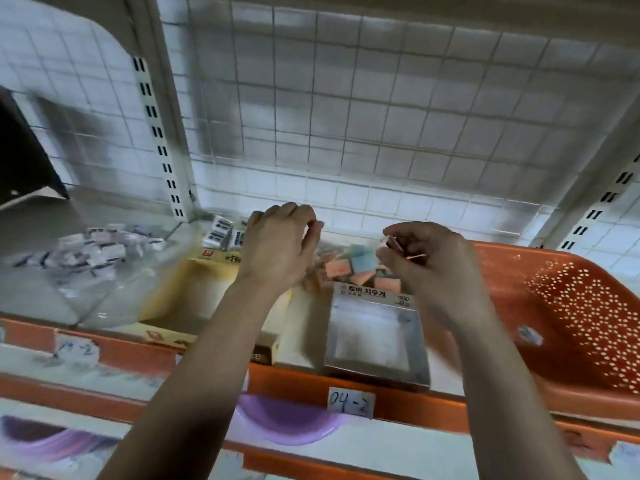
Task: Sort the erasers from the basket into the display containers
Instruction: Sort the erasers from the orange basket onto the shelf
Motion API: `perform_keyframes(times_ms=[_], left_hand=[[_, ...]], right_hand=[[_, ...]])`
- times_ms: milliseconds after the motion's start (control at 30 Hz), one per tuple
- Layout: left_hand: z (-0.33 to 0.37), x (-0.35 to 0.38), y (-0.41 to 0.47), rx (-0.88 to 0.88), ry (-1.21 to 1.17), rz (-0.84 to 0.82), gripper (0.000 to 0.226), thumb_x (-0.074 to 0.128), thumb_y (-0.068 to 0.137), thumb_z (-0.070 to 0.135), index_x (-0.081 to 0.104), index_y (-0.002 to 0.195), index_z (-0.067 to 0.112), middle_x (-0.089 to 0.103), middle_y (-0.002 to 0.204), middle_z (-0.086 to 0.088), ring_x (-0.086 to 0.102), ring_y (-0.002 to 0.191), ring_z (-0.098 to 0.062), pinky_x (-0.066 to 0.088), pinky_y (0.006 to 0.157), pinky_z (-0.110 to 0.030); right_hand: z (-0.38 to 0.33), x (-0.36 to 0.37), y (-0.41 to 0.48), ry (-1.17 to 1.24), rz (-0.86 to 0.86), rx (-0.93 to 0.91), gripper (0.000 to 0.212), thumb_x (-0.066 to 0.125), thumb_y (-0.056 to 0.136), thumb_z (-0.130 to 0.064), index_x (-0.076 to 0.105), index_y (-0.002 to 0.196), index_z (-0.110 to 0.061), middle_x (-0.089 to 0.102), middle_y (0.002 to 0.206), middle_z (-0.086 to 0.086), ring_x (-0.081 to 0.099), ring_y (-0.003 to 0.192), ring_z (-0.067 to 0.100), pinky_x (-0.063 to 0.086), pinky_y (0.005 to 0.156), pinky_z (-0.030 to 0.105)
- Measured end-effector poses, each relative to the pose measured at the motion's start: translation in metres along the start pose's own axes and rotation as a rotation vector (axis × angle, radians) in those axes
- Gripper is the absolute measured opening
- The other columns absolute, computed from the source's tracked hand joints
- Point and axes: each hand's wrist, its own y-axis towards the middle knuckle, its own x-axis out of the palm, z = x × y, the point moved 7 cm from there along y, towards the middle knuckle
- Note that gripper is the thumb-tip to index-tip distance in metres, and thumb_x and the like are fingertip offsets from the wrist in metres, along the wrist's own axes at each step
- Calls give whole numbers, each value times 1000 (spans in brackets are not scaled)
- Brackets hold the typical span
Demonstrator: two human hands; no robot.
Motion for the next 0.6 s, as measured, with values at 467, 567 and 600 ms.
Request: perform_keyframes(times_ms=[467, 567, 600], left_hand=[[-256, -141, -43, -98, -78, 172, 23, 50, 94, 24, 68, 102, 12, 69, 93, -3, 65, 83, -27, 51, 72, -40], [-309, -142, -61, -168, -71, 129, 24, 49, 94, 24, 67, 103, 11, 69, 95, -4, 64, 84, -28, 51, 72, -40], [-326, -139, -69, -201, -71, 115, 25, 48, 94, 25, 67, 103, 12, 69, 96, -4, 64, 84, -28, 51, 72, -40]], right_hand=[[-155, 240, 29, 177, -187, -56, 15, 73, 83, -16, 71, 95, -26, 68, 82, -13, 65, 71, 5, 52, 65, 19], [-174, 281, 36, 151, -232, -63, 17, 75, 82, -16, 71, 96, -26, 67, 81, -12, 62, 68, 2, 50, 64, 15], [-180, 292, 39, 144, -244, -67, 17, 75, 82, -15, 70, 96, -25, 66, 80, -12, 61, 66, 0, 48, 63, 12]])
